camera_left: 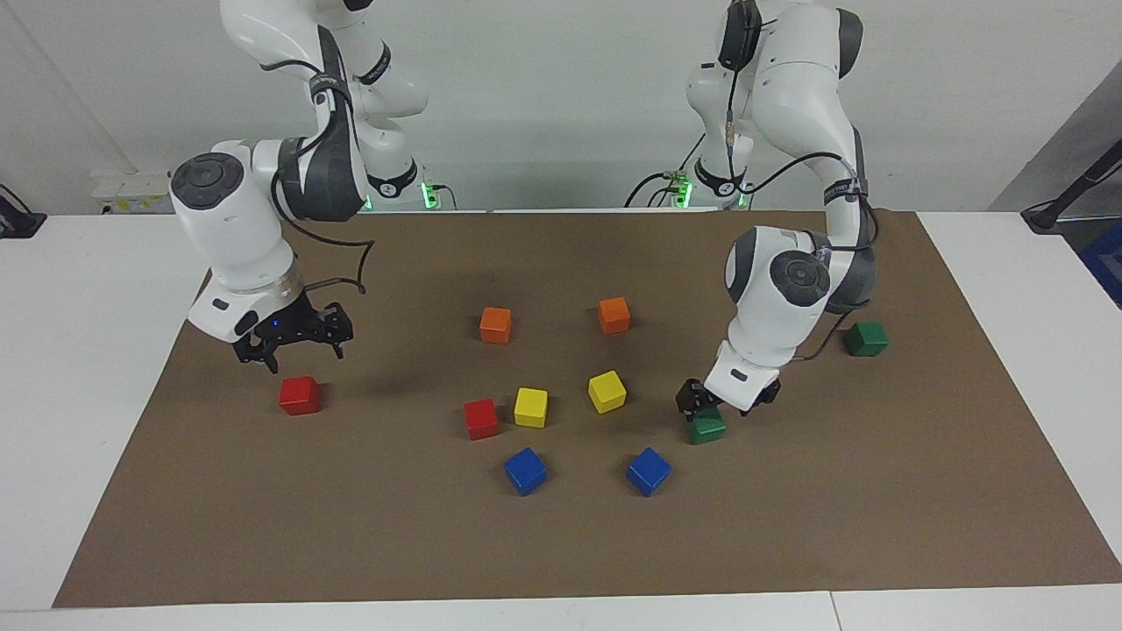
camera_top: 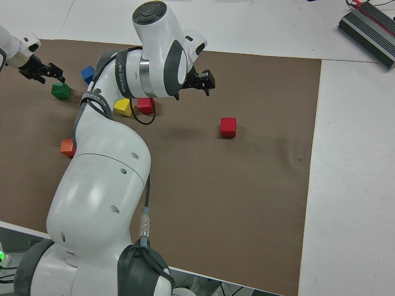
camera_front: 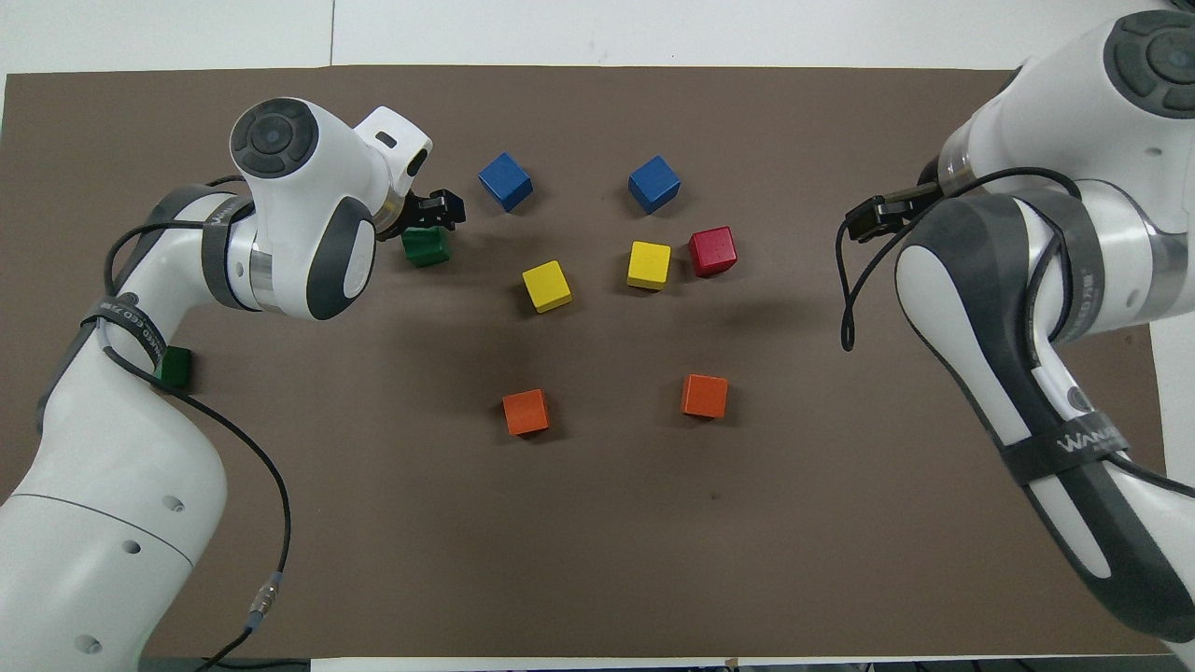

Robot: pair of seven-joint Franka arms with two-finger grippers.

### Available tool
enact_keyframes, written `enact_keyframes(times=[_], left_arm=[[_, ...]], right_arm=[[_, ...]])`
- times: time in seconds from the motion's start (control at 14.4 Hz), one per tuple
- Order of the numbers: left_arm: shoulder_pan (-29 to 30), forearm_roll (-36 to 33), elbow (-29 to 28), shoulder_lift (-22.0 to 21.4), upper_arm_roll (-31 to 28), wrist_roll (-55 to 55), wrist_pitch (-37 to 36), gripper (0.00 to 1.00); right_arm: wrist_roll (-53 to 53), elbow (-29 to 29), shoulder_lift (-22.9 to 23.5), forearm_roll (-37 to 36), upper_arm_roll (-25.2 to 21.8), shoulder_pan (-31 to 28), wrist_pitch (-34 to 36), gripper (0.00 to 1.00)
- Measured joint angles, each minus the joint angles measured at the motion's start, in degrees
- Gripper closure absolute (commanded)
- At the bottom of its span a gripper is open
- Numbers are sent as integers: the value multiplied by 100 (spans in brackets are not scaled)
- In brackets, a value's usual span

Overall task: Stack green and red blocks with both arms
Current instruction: 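Reach the left gripper to the other green while the right gripper reaches red, then grasp the green block with the left gripper while the right gripper grasps red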

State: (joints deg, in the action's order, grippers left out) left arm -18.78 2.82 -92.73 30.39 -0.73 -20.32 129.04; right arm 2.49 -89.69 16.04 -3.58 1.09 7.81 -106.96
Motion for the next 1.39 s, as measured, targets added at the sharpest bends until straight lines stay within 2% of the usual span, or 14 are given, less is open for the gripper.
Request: enact_keyframes(times=[0.42,0.48,0.55,0.69,0.97,1.25,1.39], left_arm=[[-104,-1,-422,-1,3,-179,631,1],[-112,-2,-428,-1,3,-186,636,13],[-114,-6,-429,-1,3,-188,637,32],[-115,-144,-429,-4,-4,-190,636,100],[-114,-583,-427,-21,-17,-212,592,100],[-103,-589,-342,-62,-59,-234,464,100],[2,-556,-245,-228,-89,-253,199,100]], right_arm=[[1017,1328,1153,0,8,718,145,0],[1140,1520,1319,0,9,813,145,0],[1212,1660,1447,0,10,872,144,0],[1260,1799,1598,16,9,904,118,0],[1261,1794,1678,73,21,902,38,0],[1260,1762,1745,76,59,905,-23,0],[1260,1716,1781,92,81,906,-161,0]])
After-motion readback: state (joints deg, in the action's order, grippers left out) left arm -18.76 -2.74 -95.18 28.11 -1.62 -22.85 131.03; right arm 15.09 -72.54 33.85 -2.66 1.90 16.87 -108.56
